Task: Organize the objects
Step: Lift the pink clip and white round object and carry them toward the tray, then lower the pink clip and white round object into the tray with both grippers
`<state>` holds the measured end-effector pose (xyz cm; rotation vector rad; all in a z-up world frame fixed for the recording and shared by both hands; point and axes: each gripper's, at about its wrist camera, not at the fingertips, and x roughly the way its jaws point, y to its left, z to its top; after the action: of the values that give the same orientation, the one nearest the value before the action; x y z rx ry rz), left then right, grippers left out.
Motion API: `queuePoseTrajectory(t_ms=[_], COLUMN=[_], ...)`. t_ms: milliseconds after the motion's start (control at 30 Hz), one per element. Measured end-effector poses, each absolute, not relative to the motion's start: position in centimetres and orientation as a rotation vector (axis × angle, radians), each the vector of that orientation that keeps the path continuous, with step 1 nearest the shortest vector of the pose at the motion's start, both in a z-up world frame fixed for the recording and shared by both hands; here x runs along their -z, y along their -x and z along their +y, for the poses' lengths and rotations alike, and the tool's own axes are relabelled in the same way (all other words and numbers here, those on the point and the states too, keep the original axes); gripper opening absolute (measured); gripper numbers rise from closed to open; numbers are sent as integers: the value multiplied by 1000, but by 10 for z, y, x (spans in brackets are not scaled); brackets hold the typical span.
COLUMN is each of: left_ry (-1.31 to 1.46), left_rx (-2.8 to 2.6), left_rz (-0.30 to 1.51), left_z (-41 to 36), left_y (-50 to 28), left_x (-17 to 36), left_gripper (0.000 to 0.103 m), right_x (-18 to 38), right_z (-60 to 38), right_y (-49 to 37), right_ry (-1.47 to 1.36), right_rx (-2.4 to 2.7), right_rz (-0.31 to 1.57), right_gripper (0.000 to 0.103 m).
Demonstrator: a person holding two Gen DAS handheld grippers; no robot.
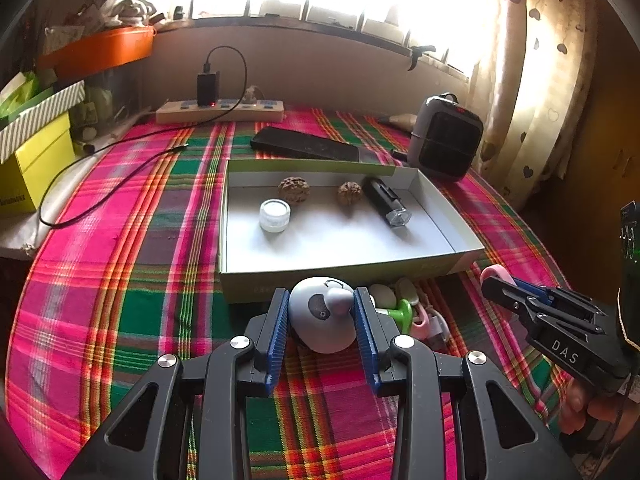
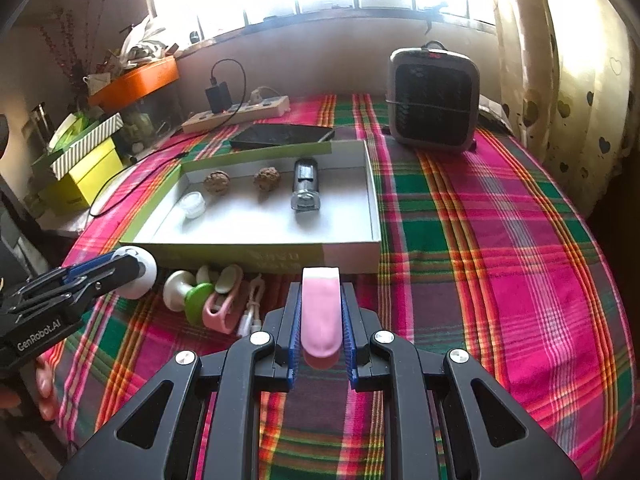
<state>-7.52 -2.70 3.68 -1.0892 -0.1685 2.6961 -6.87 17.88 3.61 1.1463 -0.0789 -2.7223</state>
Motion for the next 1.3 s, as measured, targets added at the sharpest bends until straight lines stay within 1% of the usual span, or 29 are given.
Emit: queuePoseTrajectory(t_ms=[533, 1000, 1300], left_ry=[1076, 1082, 1102], left_rx=[-2709, -2713, -2709], left_rz=[-186, -192, -192], left_z=[-33, -35, -35], left_y=[88, 113, 127], left_x=[-45, -45, -40], left_gripper=[30, 30, 29], right_x=[-48, -52, -52], right_z=[168, 150, 134], right_y=[79, 108, 131], right_ry=[-1101, -1083, -1082], right_rx=[2687, 2640, 2614], right_rz=[-80, -44, 11], right_gripper=[19, 19, 19])
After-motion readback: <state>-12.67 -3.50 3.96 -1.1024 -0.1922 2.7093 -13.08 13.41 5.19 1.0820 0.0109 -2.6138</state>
